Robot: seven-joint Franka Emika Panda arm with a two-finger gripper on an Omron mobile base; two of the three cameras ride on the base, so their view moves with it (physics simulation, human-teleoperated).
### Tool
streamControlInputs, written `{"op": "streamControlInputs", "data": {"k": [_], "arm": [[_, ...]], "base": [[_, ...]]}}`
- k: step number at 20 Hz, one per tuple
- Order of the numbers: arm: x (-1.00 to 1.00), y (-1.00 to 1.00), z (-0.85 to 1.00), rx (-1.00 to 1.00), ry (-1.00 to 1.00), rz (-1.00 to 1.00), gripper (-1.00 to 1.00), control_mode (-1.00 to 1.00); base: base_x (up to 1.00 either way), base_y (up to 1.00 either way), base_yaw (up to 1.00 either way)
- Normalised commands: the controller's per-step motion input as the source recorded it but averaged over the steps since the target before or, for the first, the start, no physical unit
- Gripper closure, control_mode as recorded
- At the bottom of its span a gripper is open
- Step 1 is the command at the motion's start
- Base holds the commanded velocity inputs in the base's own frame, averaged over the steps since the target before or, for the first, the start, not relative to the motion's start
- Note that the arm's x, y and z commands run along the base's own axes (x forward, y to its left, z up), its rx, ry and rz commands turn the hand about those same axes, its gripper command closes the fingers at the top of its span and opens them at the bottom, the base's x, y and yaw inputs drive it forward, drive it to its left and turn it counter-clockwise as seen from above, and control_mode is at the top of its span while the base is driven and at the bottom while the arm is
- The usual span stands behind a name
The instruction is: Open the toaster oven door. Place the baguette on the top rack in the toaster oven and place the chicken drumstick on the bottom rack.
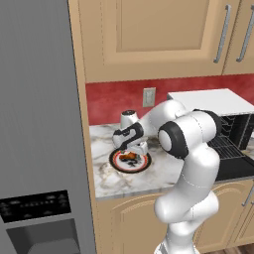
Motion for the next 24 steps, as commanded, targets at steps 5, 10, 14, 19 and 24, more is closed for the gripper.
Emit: {"op": "streamControlInputs", "data": {"k": [5,10,14,19,24], "arm": [[0.3,0.0,-0.12,0.0,0.0,-0.08,-1.0,-1.0],[0.08,0.0,-0.08,0.0,0.0,-0.08,-1.0,-1.0],[0.0,0.0,-0.18,0.0,0.0,-0.08,-1.0,-1.0],[-0.3,0.0,-0.12,0.0,0.0,-0.07,-1.0,-1.0],[-0.41,0.0,-0.01,0.0,0.0,-0.05,-1.0,-1.0]], "base": [[0.0,0.0,0.0],[0.0,0.0,0.0],[0.0,0.0,0.0],[0.0,0.0,0.0],[0.0,0.0,0.0]]}}
